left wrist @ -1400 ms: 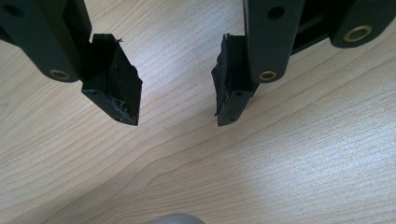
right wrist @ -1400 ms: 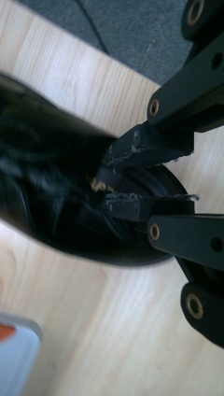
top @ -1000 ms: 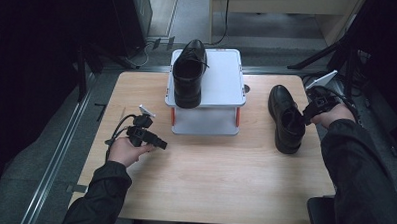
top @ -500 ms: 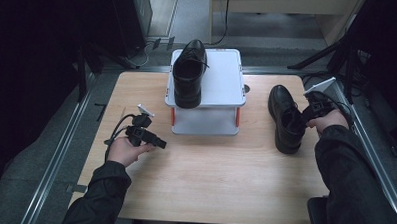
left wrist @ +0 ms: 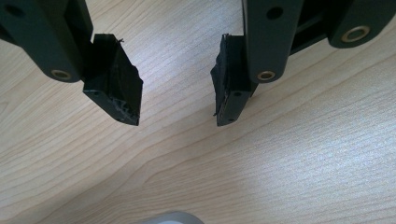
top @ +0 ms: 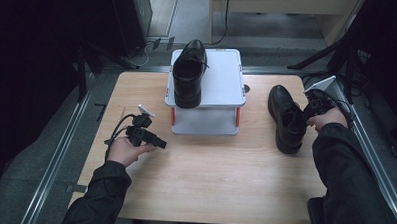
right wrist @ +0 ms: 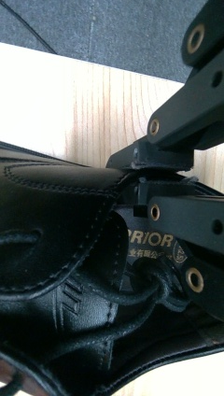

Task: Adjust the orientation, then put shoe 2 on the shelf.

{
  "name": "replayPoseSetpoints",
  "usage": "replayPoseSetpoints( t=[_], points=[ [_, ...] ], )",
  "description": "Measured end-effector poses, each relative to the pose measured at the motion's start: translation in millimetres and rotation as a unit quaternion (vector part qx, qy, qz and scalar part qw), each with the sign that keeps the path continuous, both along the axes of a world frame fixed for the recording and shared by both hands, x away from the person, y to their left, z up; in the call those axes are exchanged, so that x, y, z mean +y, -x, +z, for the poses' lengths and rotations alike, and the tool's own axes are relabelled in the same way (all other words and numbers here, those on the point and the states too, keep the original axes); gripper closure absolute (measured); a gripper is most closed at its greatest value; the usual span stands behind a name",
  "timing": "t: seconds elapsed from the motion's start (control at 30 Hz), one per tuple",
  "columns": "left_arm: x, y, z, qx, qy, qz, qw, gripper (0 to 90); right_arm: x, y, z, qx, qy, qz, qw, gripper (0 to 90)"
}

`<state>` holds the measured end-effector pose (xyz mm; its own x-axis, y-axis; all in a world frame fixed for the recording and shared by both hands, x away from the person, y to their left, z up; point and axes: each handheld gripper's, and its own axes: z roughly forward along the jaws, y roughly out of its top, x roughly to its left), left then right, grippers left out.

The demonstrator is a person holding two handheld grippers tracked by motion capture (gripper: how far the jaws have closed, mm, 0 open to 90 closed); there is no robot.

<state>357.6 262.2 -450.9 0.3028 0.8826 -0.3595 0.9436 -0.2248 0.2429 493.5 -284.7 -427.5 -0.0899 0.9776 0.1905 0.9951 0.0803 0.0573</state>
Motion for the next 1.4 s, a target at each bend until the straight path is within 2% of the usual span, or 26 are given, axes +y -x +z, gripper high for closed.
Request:
replayPoseSetpoints(
  t=[0.27, 0.33, 0.5, 0.73, 1.0, 1.3, 1.4],
  points=[
    [1.8, -0.1, 0.4, 0.000, 0.002, 0.006, 1.0000, 51.4, 1.0, -5.0, 9.7, 0.010, -0.014, -0.030, 0.9994, 86.7],
    [2.7, 0.0, 0.5, -0.002, 0.001, 0.008, 1.0000, 51.5, 0.3, -6.5, 13.9, 0.005, -0.018, -0.036, 0.9992, 86.8],
    [4.1, 0.2, 0.6, -0.002, 0.000, 0.008, 1.0000, 51.6, 3.7, -9.3, 27.5, 0.001, -0.011, -0.027, 0.9996, 87.0],
    [5.5, 2.5, 1.4, -0.004, -0.002, 0.009, 0.9999, 51.9, 7.6, -12.0, 44.0, -0.011, -0.022, -0.028, 0.9993, 87.1],
    [6.9, 1.7, 1.1, -0.001, 0.001, 0.009, 1.0000, 51.9, 15.2, -16.8, 64.6, -0.015, -0.019, -0.018, 0.9996, 87.1],
    [5.6, 0.5, 0.3, 0.000, 0.000, 0.009, 1.0000, 52.0, 28.1, -23.1, 100.0, -0.038, -0.017, -0.009, 0.9991, 87.1],
    [6.0, 0.6, 0.4, 0.000, 0.000, 0.009, 1.0000, 52.1, 35.6, -26.0, 118.6, -0.054, -0.018, -0.011, 0.9983, 87.1]
  ],
)
